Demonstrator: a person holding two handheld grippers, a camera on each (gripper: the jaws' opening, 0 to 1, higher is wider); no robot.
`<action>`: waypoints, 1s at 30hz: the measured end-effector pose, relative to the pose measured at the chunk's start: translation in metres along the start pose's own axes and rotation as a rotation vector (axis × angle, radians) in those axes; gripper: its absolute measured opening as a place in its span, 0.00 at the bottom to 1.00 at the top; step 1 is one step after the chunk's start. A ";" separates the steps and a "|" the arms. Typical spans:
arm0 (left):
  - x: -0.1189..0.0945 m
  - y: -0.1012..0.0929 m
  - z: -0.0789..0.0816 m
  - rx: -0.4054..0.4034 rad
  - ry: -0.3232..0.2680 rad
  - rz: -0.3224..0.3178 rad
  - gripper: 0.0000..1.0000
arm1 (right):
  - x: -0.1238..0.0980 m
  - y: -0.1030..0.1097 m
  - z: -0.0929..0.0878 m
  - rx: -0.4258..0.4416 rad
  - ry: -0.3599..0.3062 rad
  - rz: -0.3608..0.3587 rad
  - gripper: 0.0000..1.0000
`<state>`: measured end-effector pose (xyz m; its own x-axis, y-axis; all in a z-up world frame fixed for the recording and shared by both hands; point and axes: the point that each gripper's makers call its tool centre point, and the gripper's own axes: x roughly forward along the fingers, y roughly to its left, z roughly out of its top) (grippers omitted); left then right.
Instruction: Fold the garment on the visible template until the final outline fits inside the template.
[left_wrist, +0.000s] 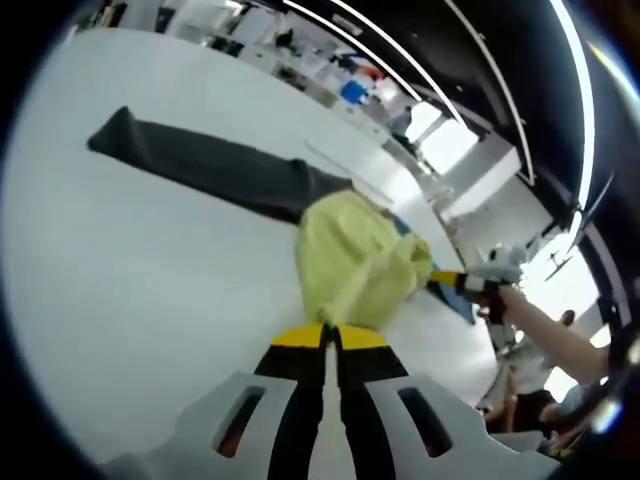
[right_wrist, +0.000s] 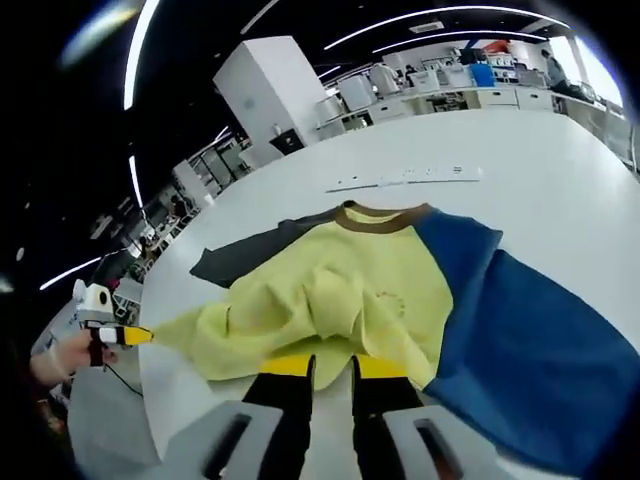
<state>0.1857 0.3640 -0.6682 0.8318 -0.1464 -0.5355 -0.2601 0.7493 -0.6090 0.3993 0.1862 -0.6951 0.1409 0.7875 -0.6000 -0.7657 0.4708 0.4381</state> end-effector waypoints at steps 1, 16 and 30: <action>0.000 0.000 0.000 0.001 0.000 0.000 0.00 | 0.001 -0.001 -0.001 0.012 0.005 -0.002 0.11; 0.001 0.003 0.000 -0.004 0.005 0.005 0.00 | 0.018 -0.001 -0.008 0.066 0.019 0.007 0.11; 0.000 0.005 0.001 -0.004 -0.001 0.008 0.00 | 0.002 0.002 -0.007 0.084 -0.016 0.000 0.00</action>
<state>0.1850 0.3682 -0.6702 0.8304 -0.1399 -0.5394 -0.2687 0.7475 -0.6075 0.3933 0.1857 -0.7001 0.1510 0.7933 -0.5897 -0.7104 0.5020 0.4934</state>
